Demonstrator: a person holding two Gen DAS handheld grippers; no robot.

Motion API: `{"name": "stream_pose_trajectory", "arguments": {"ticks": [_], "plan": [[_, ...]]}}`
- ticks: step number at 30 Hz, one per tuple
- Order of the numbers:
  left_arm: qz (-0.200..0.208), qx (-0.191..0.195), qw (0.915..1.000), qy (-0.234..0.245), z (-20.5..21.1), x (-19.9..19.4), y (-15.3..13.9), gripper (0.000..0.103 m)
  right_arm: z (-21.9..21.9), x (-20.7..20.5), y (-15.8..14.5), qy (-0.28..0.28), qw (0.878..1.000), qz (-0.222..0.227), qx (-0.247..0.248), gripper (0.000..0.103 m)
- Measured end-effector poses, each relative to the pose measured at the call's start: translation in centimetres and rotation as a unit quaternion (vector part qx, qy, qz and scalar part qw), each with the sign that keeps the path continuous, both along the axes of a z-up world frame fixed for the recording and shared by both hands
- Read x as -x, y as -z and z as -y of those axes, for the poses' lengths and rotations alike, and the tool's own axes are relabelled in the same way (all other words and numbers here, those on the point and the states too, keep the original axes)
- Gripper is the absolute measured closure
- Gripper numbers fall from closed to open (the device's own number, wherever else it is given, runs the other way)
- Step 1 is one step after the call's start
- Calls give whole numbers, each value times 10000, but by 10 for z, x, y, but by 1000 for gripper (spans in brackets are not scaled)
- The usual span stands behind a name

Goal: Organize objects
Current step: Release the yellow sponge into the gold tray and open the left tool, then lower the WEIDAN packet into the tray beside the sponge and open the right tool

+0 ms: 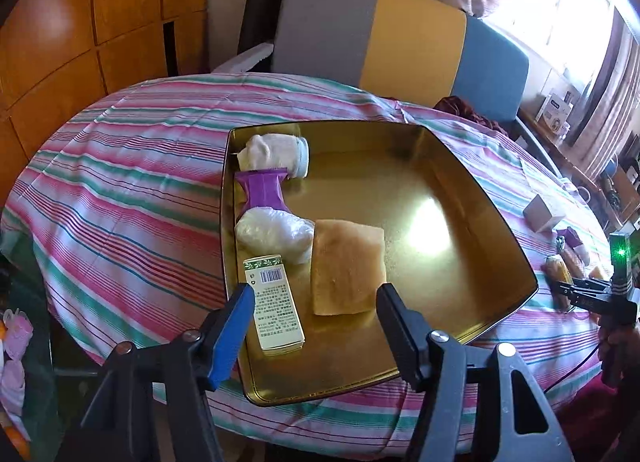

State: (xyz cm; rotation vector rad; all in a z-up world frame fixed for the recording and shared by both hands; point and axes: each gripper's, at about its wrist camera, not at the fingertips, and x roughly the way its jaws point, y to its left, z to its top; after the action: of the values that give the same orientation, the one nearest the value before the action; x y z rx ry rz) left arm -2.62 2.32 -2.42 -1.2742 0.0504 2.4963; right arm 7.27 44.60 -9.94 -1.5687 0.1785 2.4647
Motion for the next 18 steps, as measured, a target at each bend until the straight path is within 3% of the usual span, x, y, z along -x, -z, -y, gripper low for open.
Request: {"name": "stream_pose_trajectory", "arguments": {"ticks": [5,11,18], "plan": [[-67,72,9999,38,0,-3,-3,40,1,-2,-6,276,9995,-24,145,63],[-47,55,9999,-101,5,-2,-3,40,15,2,-48,476,9966,-551,387,63],[29,-99,9999,-81,12,-2,-1,45,87,46,-111,-356,9918,-1117,505,63]]}}
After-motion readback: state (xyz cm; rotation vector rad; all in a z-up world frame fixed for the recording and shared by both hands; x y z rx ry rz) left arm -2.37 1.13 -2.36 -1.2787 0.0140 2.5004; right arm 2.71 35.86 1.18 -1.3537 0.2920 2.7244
